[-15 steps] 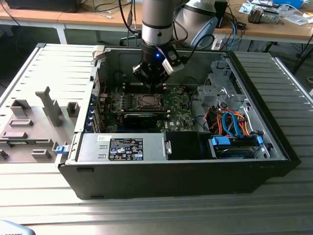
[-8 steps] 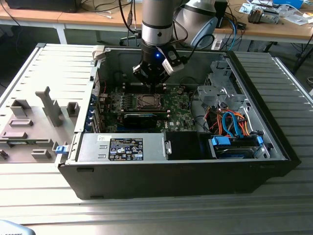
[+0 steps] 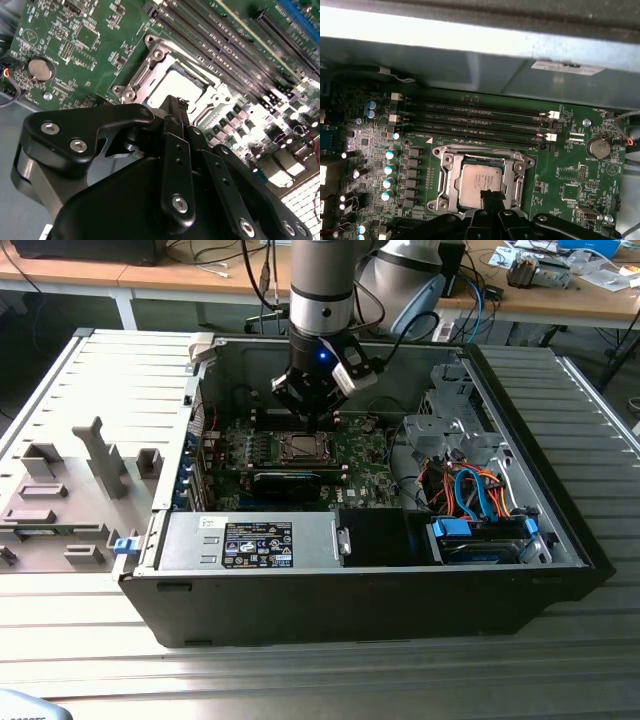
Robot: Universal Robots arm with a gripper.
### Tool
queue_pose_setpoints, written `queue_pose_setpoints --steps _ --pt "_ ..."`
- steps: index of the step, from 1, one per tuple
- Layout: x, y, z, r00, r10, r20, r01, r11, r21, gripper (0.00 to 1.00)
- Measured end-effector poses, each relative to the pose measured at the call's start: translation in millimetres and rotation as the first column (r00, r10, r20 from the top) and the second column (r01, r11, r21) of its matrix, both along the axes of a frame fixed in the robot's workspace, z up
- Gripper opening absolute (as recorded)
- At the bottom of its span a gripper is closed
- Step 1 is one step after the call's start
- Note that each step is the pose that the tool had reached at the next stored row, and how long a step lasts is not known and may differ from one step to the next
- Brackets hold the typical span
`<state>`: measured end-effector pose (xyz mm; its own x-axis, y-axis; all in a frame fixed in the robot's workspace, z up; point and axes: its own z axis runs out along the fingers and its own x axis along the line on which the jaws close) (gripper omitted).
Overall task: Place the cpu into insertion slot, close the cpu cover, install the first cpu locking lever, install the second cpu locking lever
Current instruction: 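Install the second cpu locking lever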
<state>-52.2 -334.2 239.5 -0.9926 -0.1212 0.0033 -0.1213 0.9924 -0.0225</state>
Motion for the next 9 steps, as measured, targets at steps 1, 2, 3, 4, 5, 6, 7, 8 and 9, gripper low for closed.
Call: queue_pose_setpoints --steps 1,2,3,4,5,6,7,8,9 --pt "0.0 -1.5 0.0 1.0000 0.000 0.0000 0.000 1.0000 0.0000 0.11" --pt "0.0 -3.0 0.0 1.0000 0.000 0.0000 0.000 1.0000 0.0000 0.11" --pt "0.0 -5.7 0.0 1.0000 0.000 0.0000 0.000 1.0000 0.0000 0.11" --pt "0.0 -7.8 0.0 1.0000 0.000 0.0000 0.000 1.0000 -0.0001 0.11" --pt "0.0 -12.4 0.0 1.0000 0.000 0.0000 0.000 1.0000 0.0000 0.11" --pt "0.0 -16.1 0.0 1.0000 0.000 0.0000 0.000 1.0000 0.0001 0.11" --pt "0.0 -18.7 -0.1 1.0000 0.000 0.0000 0.000 1.0000 0.0001 0.11" --pt "0.0 -23.3 0.0 1.0000 0.000 0.0000 0.000 1.0000 -0.0001 0.11" --pt "0.0 -27.9 0.0 1.0000 0.000 0.0000 0.000 1.0000 0.0000 0.11"
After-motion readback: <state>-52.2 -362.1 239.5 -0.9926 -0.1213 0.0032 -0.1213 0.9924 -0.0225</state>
